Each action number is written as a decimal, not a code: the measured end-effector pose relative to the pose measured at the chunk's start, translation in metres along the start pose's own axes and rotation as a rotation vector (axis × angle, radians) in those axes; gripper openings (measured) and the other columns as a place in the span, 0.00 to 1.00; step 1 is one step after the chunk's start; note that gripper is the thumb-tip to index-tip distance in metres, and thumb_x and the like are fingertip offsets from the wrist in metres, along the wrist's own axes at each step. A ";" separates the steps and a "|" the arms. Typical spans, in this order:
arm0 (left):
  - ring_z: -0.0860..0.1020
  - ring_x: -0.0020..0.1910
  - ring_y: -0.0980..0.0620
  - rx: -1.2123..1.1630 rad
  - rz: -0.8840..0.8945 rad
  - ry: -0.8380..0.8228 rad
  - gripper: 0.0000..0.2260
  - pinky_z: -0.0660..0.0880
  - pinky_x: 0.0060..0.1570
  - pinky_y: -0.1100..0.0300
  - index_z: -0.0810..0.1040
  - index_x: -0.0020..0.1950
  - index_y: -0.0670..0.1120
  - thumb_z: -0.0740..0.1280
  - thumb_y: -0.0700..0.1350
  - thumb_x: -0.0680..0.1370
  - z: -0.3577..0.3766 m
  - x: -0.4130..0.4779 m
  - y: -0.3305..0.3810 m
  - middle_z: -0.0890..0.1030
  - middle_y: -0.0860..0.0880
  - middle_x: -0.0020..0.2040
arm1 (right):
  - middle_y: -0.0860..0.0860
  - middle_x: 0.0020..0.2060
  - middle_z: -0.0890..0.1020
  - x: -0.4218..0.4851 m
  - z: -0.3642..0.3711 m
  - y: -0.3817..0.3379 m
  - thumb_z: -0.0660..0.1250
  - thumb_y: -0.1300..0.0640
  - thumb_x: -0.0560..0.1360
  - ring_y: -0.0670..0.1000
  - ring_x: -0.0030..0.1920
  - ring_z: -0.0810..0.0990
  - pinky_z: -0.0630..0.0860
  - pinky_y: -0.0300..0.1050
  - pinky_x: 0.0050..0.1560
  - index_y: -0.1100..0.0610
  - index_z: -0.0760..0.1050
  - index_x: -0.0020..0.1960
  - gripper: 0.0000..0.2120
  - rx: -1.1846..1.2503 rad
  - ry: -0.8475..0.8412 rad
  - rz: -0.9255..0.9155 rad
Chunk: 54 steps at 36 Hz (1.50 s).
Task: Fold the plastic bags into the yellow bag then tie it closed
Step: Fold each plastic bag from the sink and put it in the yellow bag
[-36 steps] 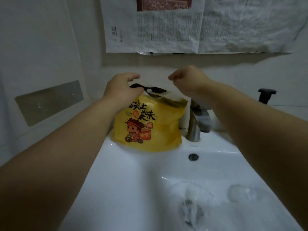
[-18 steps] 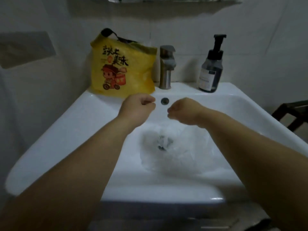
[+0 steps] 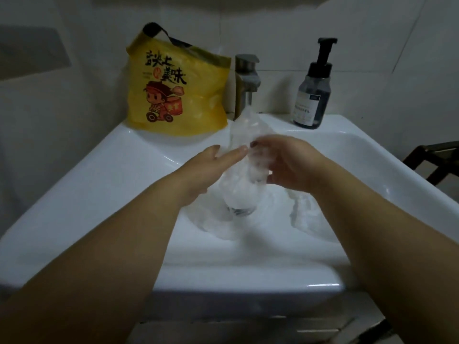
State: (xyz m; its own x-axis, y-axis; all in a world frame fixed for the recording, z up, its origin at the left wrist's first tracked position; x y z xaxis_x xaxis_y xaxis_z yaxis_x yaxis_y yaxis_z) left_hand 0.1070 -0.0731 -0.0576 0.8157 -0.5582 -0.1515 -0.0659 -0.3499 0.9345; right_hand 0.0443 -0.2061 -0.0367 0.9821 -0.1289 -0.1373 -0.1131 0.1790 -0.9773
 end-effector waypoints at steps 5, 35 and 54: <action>0.79 0.57 0.50 -0.232 0.115 -0.106 0.26 0.69 0.66 0.42 0.78 0.55 0.53 0.73 0.63 0.62 0.002 -0.004 0.013 0.83 0.55 0.50 | 0.59 0.52 0.82 -0.006 0.012 -0.001 0.58 0.50 0.79 0.57 0.51 0.83 0.80 0.50 0.51 0.61 0.75 0.57 0.17 0.192 -0.099 -0.014; 0.82 0.51 0.58 0.184 0.373 -0.019 0.25 0.79 0.46 0.63 0.74 0.60 0.59 0.76 0.55 0.65 0.019 -0.015 0.025 0.83 0.55 0.52 | 0.58 0.55 0.82 -0.003 0.041 0.008 0.76 0.42 0.65 0.56 0.52 0.83 0.80 0.53 0.54 0.58 0.70 0.66 0.36 -0.123 -0.046 -0.103; 0.72 0.31 0.57 -0.064 0.255 0.372 0.08 0.68 0.34 0.64 0.78 0.41 0.51 0.65 0.49 0.80 -0.025 -0.010 0.019 0.74 0.54 0.32 | 0.54 0.58 0.75 -0.007 -0.003 -0.004 0.58 0.39 0.78 0.52 0.52 0.76 0.75 0.47 0.52 0.55 0.65 0.68 0.25 -0.008 0.351 -0.113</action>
State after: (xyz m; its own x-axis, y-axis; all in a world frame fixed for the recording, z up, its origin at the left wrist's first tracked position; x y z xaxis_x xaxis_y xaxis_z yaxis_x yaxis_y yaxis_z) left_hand 0.1123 -0.0555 -0.0307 0.9298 -0.3080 0.2015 -0.2657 -0.1829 0.9465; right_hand 0.0378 -0.2087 -0.0319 0.8770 -0.4747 -0.0736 -0.0092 0.1365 -0.9906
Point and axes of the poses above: each hand's wrist, its own x-axis towards the middle knuckle, its own z-axis out of the palm, y = z × x, the point moved 6 cm from there along x, towards the middle knuckle
